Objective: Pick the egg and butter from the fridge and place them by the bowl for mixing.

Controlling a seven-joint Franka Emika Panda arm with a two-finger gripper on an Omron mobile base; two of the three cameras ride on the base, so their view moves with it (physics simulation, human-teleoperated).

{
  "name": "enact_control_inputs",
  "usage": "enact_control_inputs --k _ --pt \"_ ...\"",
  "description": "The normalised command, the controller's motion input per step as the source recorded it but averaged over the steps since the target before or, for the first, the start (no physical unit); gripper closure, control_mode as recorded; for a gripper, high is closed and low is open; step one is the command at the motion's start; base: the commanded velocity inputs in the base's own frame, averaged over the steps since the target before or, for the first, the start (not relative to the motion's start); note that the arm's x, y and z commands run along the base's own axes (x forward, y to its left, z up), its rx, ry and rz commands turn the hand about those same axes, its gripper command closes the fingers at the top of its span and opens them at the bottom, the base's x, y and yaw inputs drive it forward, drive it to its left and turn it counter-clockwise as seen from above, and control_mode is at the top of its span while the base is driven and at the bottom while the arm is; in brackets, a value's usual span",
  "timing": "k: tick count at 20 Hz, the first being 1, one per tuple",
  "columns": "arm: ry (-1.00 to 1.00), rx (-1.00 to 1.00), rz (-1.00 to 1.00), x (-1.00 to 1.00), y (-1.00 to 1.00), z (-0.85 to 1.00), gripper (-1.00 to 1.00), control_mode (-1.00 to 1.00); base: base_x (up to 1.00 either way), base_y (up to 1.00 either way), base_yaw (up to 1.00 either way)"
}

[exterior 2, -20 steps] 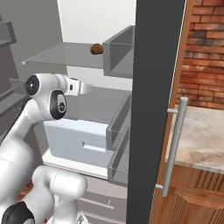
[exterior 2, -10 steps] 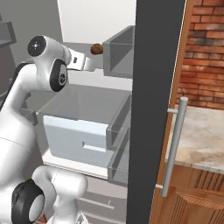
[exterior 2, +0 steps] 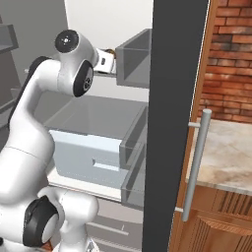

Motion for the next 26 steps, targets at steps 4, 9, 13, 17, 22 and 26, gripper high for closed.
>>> enact_control_inputs --k 4,9,13,17,22,26 --pt "0.0 0.0 0.01 0.12 -0.31 0.0 -1.0 -1.0 0.0 0.0 0.0" --pt "0.0 0.0 0.0 0.34 -0.22 0.0 -1.0 -1.0 0.0 0.0 0.0" --pt "0.0 0.0 0.0 0.56 -0.22 0.0 -1.0 -1.0 0.0 0.0 0.0" --pt "0.0 0.0 0.0 0.71 -0.17 0.0 -1.0 -1.0 0.0 0.0 0.0" --pt "0.05 0.0 0.0 0.78 -0.12 0.0 -1.0 -1.0 0.0 0.0 0.0" --pt "0.12 0.0 0.0 0.77 -0.02 0.0 -1.0 -1.0 0.0 0.0 0.0"
